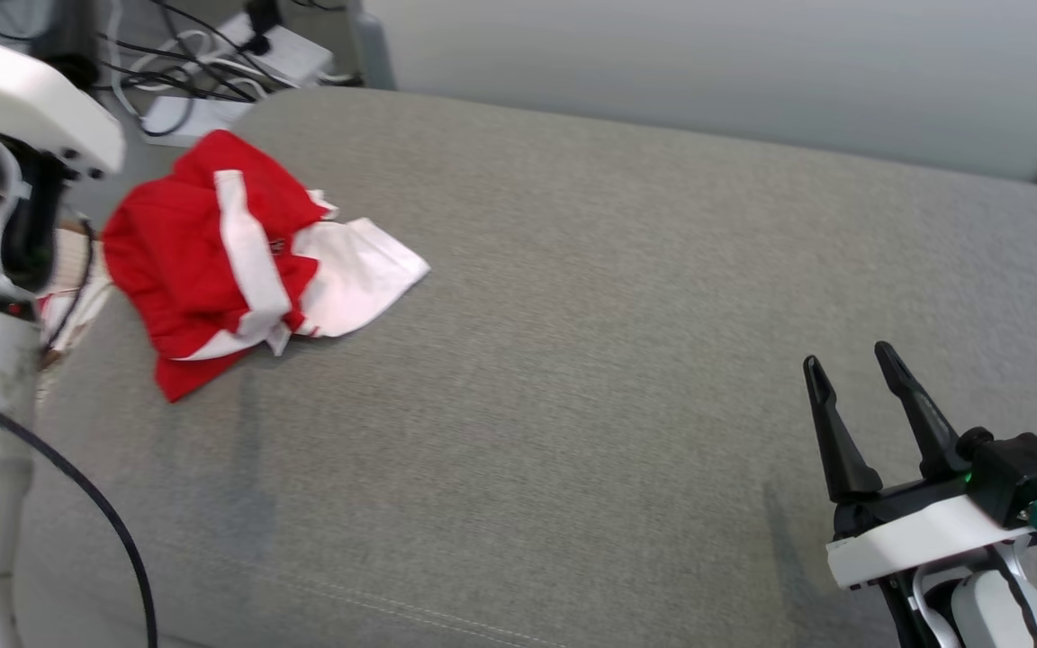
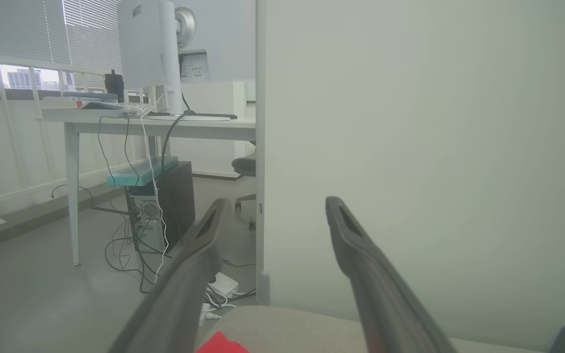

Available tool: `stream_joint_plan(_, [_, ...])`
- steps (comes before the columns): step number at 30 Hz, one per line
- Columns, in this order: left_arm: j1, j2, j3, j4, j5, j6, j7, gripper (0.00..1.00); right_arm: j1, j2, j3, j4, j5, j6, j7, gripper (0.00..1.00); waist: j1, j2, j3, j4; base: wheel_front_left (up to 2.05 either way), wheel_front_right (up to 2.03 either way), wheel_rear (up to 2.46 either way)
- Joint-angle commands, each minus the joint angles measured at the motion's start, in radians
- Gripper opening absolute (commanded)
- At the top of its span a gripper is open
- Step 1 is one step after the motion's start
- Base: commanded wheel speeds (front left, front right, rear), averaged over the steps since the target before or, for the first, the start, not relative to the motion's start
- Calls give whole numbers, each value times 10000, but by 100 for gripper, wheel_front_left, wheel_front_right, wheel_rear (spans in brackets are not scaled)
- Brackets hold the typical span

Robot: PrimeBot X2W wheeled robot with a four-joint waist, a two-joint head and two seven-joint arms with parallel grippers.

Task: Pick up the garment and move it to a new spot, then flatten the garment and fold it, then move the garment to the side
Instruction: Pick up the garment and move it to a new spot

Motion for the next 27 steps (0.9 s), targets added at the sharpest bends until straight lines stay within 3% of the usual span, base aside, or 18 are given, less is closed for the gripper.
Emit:
stream_joint_plan(1, [-518,565,346,55,-48,-53,125,100,-305,-126,219,-337,-70,71,-132,100,0,-1,646,-694,0,0,0])
stream_joint_plan(5, [-1385,1085,617,1976,-286,-12,916,100,-600,-275,235,-634,-39,71,-132,100,0,-1,1469,-1544,0,0,0])
stream_joint_plan(11, [-1483,1627,969,3815,-661,17,1653,100,-935,-389,239,-716,18,71,-132,100,0,-1,2233,-2187,0,0,0])
stream_joint_plan(17, [-1128,1892,1203,4838,-904,121,1871,100,-1164,-476,226,-744,73,71,-132,100,0,-1,2574,-2306,0,0,0])
stream_joint_plan(25, [-835,1675,1207,5478,-1063,200,1825,100,-1416,-555,386,-878,47,71,-132,100,0,-1,2757,-2184,0,0,0])
stream_joint_plan(26, [-805,1665,1178,5527,-1061,196,1870,62,-1451,-568,413,-895,48,71,-132,100,0,-1,2763,-2179,0,0,0])
stream_joint_plan(27, [-782,1654,1146,5551,-1052,184,1874,41,-1474,-574,429,-899,47,71,-132,100,0,-1,2756,-2177,0,0,0])
